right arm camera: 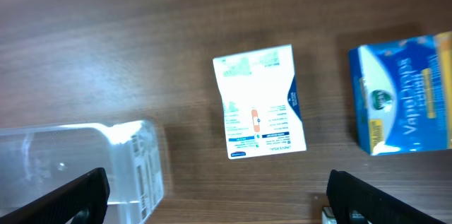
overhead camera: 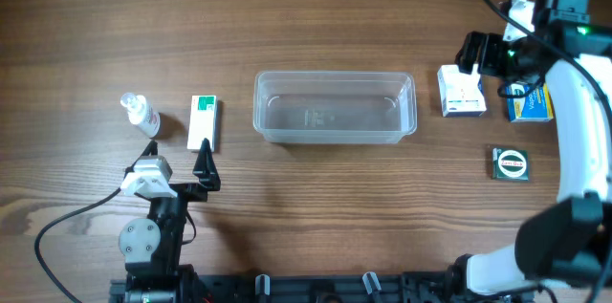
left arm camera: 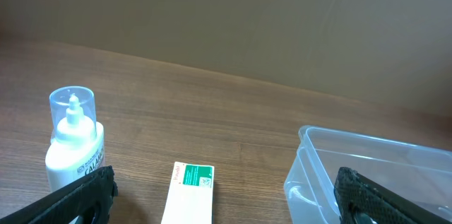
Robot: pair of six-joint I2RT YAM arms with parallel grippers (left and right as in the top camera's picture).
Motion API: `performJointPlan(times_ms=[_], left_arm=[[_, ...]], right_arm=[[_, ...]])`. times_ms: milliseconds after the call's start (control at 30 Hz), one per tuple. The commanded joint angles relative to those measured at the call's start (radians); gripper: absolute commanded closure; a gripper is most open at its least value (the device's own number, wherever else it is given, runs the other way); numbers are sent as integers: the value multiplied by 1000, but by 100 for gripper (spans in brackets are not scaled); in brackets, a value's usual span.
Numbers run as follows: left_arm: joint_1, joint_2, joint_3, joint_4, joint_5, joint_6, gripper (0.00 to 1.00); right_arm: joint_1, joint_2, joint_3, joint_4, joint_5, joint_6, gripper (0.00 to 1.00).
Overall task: Pack container
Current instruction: 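Reach right gripper to the white Beiersdorf box and grasp it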
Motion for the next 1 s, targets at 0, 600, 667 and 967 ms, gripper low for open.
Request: performJointPlan(times_ms=[0,600,667,967], left_arm=[[-2,-7,-5,-5,-2,19,0],[-2,-7,-5,-5,-2,19,0],[-2,-7,-5,-5,-2,19,0],[-2,-7,-5,-5,-2,19,0]], right_arm=[[0,101,13,-9,-12,-10,0],[0,345,6,120,162,-192,0],[8,360,6,135,146,-192,0],[30,393,6,137,129,-186,0]])
